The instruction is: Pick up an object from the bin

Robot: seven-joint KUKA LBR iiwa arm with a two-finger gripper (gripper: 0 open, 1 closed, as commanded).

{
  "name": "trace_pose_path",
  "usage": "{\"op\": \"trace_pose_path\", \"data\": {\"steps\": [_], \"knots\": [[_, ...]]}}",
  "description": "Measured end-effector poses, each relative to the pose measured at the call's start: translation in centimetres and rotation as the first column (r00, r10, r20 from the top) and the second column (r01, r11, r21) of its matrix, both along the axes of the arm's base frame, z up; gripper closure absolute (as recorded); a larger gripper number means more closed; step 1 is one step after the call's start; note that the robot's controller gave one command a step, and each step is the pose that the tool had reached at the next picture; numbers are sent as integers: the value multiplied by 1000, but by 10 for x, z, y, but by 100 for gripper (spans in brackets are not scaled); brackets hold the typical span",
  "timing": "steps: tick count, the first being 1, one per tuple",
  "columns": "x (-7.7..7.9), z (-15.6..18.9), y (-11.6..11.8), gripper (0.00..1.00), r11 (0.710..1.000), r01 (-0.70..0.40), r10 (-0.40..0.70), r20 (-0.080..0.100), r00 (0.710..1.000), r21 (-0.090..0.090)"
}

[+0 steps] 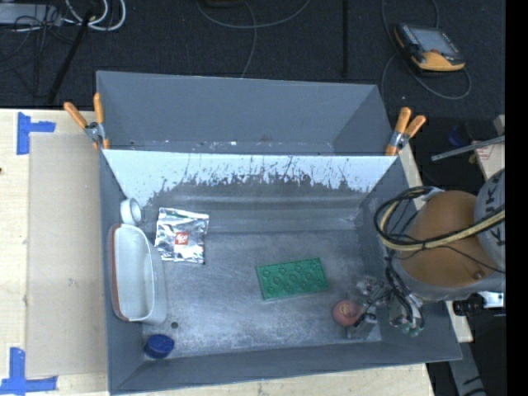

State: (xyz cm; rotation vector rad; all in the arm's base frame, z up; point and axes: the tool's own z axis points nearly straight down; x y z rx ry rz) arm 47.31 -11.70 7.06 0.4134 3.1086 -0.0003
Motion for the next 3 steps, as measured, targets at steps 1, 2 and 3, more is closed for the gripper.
{"op": "trace_pose_path", "data": {"steps": [1, 2, 3], "knots": [[0, 16, 0, 100, 1000, -5, 5, -5, 1000, 1], [0, 21, 0, 100, 1000, -10, 10, -5, 1000, 1], [1, 43, 0, 100, 1000, -15, 15, -3, 1000, 0]]}}
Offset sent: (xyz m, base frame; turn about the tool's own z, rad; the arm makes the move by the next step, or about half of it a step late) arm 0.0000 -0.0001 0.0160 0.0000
